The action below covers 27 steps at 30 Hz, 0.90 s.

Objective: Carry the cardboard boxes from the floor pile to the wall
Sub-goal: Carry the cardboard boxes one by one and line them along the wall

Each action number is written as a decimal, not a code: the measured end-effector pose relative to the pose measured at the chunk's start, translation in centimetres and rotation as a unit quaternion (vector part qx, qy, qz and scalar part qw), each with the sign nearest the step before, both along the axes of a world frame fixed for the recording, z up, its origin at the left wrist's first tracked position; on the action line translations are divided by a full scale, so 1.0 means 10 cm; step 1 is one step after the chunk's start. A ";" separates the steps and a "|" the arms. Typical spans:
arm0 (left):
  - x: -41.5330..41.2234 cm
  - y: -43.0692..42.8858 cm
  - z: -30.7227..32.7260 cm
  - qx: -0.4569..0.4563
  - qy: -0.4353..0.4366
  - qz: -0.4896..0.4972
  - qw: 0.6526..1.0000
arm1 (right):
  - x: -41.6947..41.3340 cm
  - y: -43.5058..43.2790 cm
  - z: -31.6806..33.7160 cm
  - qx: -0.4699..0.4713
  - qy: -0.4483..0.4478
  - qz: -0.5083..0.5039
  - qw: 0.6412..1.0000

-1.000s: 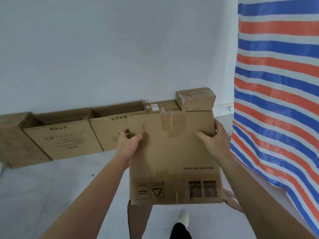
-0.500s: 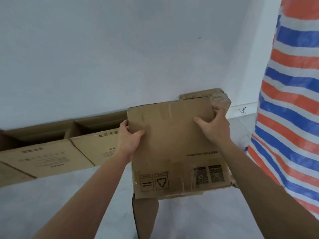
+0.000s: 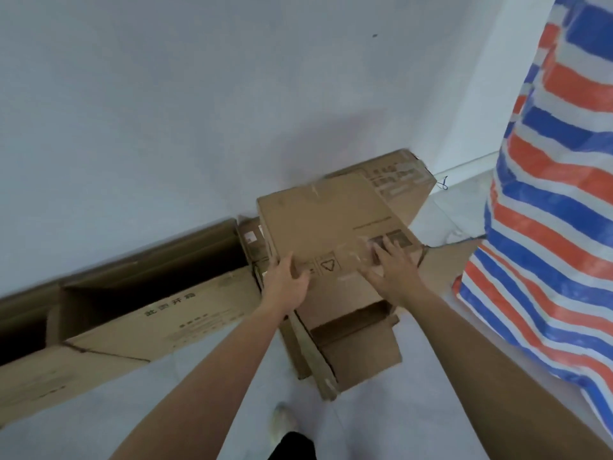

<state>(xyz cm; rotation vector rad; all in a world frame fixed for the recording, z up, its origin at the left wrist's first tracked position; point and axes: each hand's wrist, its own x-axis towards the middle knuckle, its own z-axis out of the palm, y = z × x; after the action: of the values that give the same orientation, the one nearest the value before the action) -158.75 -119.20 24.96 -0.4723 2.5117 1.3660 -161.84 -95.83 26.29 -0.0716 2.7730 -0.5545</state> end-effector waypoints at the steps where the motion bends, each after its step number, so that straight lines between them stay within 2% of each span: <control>1: -0.03 -0.03 -0.08 0.004 -0.013 -0.014 1.000 | 0.02 -0.03 -0.06 0.004 0.014 0.015 1.000; 5: -0.06 -0.07 -0.34 -0.023 -0.028 -0.067 0.997 | 0.01 0.03 -0.26 0.023 -0.008 0.014 1.000; 7: -0.01 0.01 -0.42 -0.032 -0.031 -0.080 0.996 | 0.01 0.13 -0.34 0.029 0.009 0.008 1.000; 11: 0.04 0.12 -0.46 -0.033 0.017 -0.044 0.998 | 0.00 0.27 -0.48 0.017 0.088 -0.064 0.994; 14: 0.20 0.11 -0.44 -0.012 0.029 0.039 0.999 | -0.07 0.37 -0.55 -0.003 0.087 -0.143 0.986; 17: 0.42 0.04 -0.51 -0.027 -0.040 0.080 0.996 | -0.23 0.47 -0.55 -0.068 0.078 -0.214 0.971; 19: 0.52 0.06 -0.52 -0.066 -0.120 -0.004 0.991 | -0.32 0.52 -0.54 -0.113 0.064 -0.273 0.953; 21: 0.55 0.20 -0.48 -0.078 -0.159 -0.067 0.982 | -0.39 0.60 -0.57 -0.153 0.032 -0.305 0.940; 23: 0.53 0.38 -0.43 -0.027 -0.160 -0.006 0.987 | -0.42 0.71 -0.62 -0.120 0.029 -0.237 0.963; 25: 0.48 0.51 -0.42 0.009 -0.146 0.080 0.986 | -0.47 0.81 -0.67 -0.021 0.047 -0.138 0.989; 27: 0.44 0.59 -0.47 0.013 -0.145 0.126 0.981 | -0.56 0.87 -0.66 0.055 0.055 -0.103 0.992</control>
<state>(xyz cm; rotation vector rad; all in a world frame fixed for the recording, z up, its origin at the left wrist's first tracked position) -154.34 -113.27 20.28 -0.9383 2.2509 1.3011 -167.42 -87.12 19.64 0.2188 2.9328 -0.4584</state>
